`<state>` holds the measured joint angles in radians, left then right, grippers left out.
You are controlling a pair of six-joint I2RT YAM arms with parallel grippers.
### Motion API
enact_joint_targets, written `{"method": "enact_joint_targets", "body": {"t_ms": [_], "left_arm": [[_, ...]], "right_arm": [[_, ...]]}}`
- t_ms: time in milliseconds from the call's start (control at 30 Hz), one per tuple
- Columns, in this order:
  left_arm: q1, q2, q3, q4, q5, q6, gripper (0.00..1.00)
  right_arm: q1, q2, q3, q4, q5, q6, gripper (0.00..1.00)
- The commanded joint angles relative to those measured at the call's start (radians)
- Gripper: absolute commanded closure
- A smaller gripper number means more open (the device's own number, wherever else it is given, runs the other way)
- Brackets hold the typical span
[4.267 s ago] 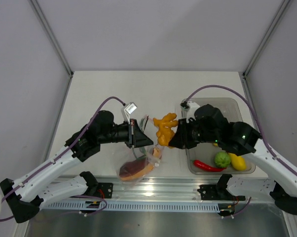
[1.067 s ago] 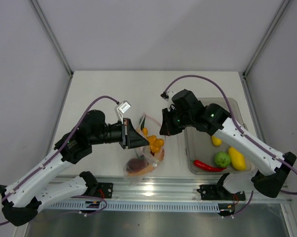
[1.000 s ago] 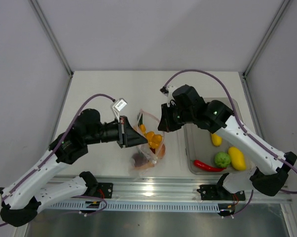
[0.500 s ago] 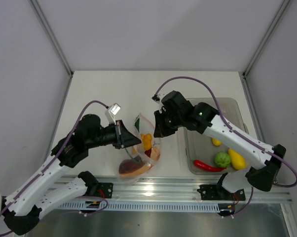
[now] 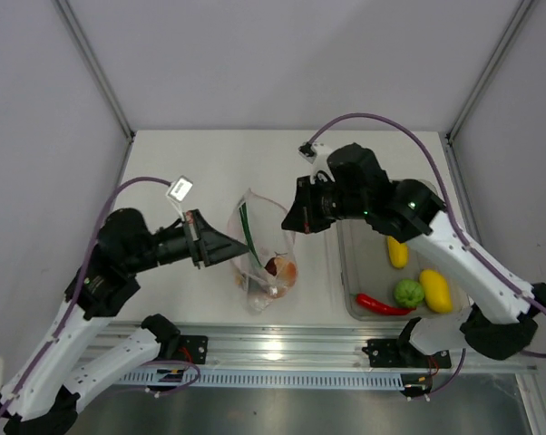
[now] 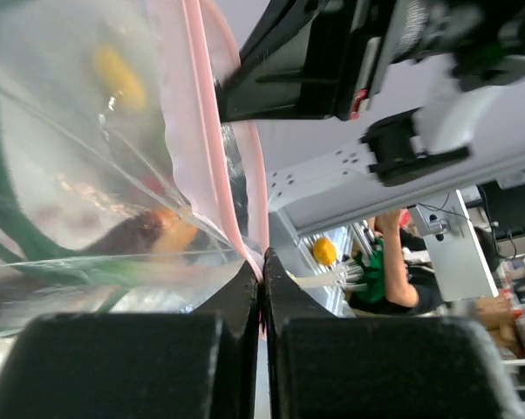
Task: Place the food in the zip-top bag and seal the zipper
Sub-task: Pick up the fake fruit from the bin.
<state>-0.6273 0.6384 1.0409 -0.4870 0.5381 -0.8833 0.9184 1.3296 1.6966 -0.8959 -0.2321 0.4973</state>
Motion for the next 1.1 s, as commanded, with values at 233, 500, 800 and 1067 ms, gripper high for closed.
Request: {"method": "enact_joint_targets", "body": {"t_ms": [233, 500, 800, 1067], "left_arm": [[-0.019, 0.042, 0.060, -0.142, -0.107, 0.066, 0.99], [-0.048, -0.097, 0.115, 0.015, -0.150, 0.062, 0.99], [0.049, -0.041, -0.115, 0.132, 0.074, -0.029, 0.99], [0.051, -0.074, -0.016, -0.047, -0.086, 0.058, 0.99]], "right_arm": [[-0.079, 0.051, 0.002, 0.042, -0.129, 0.021, 1.00], [0.026, 0.042, 0.136, -0.053, 0.013, -0.016, 1.00], [-0.086, 0.066, -0.117, -0.006, -0.085, -0.029, 1.00], [-0.135, 0.023, -0.166, 0.015, -0.150, -0.049, 0.89]]}}
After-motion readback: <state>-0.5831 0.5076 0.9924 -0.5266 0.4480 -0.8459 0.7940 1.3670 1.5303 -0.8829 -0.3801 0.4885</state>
